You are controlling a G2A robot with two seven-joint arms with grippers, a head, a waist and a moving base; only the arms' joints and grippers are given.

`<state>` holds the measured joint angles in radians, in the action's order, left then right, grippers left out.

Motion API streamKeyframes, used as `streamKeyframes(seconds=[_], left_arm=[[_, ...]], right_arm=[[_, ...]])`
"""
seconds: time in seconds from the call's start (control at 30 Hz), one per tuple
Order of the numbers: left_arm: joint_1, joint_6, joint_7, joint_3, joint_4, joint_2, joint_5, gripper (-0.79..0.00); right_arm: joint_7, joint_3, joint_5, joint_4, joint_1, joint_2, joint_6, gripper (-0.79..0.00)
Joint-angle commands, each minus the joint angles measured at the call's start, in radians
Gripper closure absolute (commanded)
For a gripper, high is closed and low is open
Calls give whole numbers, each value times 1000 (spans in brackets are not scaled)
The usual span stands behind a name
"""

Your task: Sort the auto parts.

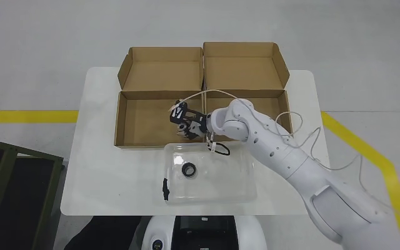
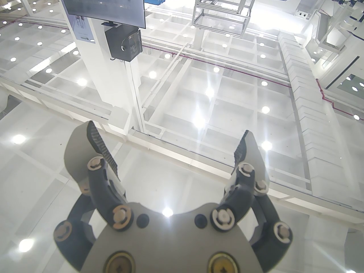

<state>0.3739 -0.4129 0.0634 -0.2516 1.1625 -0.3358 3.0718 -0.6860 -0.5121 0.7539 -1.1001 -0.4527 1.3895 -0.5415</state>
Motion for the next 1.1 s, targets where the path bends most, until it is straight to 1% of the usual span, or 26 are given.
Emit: streamKeyframes(seconds=[0.0, 0.3, 0.4, 0.53, 0.6, 0.7, 0.9, 1.0, 1.07], left_arm=[[0, 0, 0, 0, 0, 0, 0, -785], [0, 0, 0, 0, 0, 0, 0, -785], [0, 0, 0, 0, 0, 0, 0, -785], [0, 0, 0, 0, 0, 0, 0, -785], [0, 0, 0, 0, 0, 0, 0, -785], [0, 0, 0, 0, 0, 0, 0, -785], [0, 0, 0, 0, 0, 0, 0, -785], [0, 0, 0, 0, 0, 0, 0, -785], [0, 0, 0, 0, 0, 0, 0, -785]], right_arm=[[-20, -3, -6, 6, 4, 4, 4, -175], [-75, -25, -14, 2, 8, 9, 1, -317], [-90, -32, -19, 0, 6, 10, -4, -314], [-77, -47, -26, -15, 1, 10, -6, -326], [-67, -62, -25, -37, -3, 7, -9, -348], [-68, -92, -17, -89, -10, -4, -10, -372], [-99, -168, 8, -246, -52, -37, -30, -360], [-125, -196, 18, -338, -83, -55, -76, -369], [-141, -214, 32, -395, -109, -67, -106, -391]])
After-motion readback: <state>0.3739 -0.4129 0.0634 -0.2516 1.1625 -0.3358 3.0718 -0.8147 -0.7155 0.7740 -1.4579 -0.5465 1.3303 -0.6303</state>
